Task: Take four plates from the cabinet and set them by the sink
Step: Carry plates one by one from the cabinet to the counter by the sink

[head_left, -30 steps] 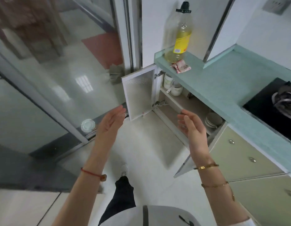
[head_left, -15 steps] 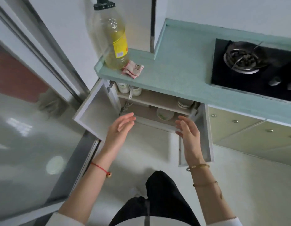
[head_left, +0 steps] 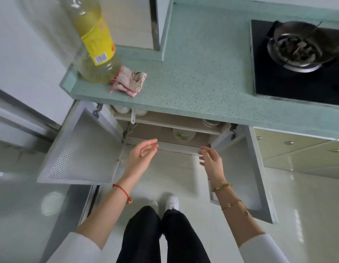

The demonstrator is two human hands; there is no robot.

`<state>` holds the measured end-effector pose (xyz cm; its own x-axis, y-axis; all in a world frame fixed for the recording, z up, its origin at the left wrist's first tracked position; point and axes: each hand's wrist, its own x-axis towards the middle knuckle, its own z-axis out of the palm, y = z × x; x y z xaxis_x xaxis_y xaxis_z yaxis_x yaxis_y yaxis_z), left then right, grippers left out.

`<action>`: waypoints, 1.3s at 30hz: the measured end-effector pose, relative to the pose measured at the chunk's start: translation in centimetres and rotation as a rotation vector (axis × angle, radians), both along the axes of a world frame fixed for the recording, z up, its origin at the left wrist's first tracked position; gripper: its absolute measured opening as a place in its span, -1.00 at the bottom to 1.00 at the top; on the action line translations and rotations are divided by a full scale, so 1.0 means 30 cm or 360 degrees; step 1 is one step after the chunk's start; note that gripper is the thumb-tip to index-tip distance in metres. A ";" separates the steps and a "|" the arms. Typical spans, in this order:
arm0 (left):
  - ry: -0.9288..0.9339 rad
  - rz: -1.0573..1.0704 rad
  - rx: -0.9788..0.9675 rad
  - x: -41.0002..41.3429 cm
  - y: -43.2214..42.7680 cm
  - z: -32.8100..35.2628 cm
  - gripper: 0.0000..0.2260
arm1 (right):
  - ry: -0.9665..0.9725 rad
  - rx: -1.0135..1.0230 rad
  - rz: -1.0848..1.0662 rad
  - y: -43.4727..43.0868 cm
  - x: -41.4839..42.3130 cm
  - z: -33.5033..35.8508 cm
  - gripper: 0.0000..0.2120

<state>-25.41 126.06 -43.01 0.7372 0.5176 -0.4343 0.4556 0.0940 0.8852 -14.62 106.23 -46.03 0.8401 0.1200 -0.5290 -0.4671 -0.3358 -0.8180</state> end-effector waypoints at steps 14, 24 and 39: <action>0.0157 -0.0280 0.0267 0.580 0.236 -1.394 -0.69 | -0.0127 -0.0362 0.0021 0.179 0.477 -1.383 -0.81; 0.0098 -0.0393 0.0655 0.983 0.300 -2.106 -0.50 | -0.0653 -0.0726 0.0224 0.250 0.811 -1.982 -0.75; 0.0018 -0.0506 0.0817 1.166 0.326 -2.313 -0.60 | -0.0573 -0.0816 -0.0004 0.290 1.047 -2.268 -0.60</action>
<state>9.58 135.84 -112.40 0.8870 0.4180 -0.1964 0.4011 -0.4862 0.7764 16.79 114.94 -114.07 0.9763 -0.0763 -0.2027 -0.1937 -0.7264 -0.6594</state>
